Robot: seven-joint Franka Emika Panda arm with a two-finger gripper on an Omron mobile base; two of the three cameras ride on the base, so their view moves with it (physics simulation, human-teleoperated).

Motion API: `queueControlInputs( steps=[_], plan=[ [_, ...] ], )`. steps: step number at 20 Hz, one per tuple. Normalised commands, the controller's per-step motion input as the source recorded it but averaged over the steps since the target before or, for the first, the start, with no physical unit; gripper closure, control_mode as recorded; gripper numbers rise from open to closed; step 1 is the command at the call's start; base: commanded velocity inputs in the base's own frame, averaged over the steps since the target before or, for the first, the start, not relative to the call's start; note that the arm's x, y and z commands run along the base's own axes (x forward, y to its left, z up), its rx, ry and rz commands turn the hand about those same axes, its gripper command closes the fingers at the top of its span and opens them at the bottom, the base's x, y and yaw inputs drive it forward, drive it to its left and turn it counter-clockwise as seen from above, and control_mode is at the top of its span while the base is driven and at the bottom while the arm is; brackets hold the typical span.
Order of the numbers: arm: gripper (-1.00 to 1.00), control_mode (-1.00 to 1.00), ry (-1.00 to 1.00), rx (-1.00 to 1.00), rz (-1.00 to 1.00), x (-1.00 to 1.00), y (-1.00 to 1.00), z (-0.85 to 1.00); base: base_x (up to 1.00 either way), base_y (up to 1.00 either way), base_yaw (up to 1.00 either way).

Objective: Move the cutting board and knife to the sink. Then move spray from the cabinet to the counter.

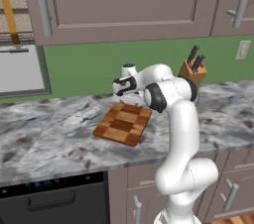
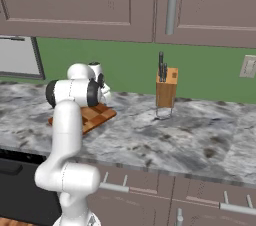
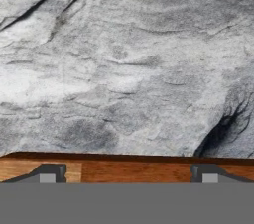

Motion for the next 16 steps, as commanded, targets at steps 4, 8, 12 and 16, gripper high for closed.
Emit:
queueControlInputs(
  steps=[4, 8, 12, 16],
  plan=[
    [-1.00, -1.00, 0.00, 0.01, 0.00, 0.00, 0.00, -0.34, 0.00, 0.00, 0.00],
    [-1.00, -1.00, 0.00, 0.01, 0.00, 0.08, 0.00, -0.01, 0.00, 0.00, 0.00],
    [-1.00, -1.00, 0.01, 0.00, 0.00, 0.34, 0.00, 0.00, 0.00, 0.00, 0.00],
    [-1.00, -1.00, 0.00, 0.00, 0.00, 0.39, -0.01, 0.00, 0.00, 0.00, 0.00]
  ],
)
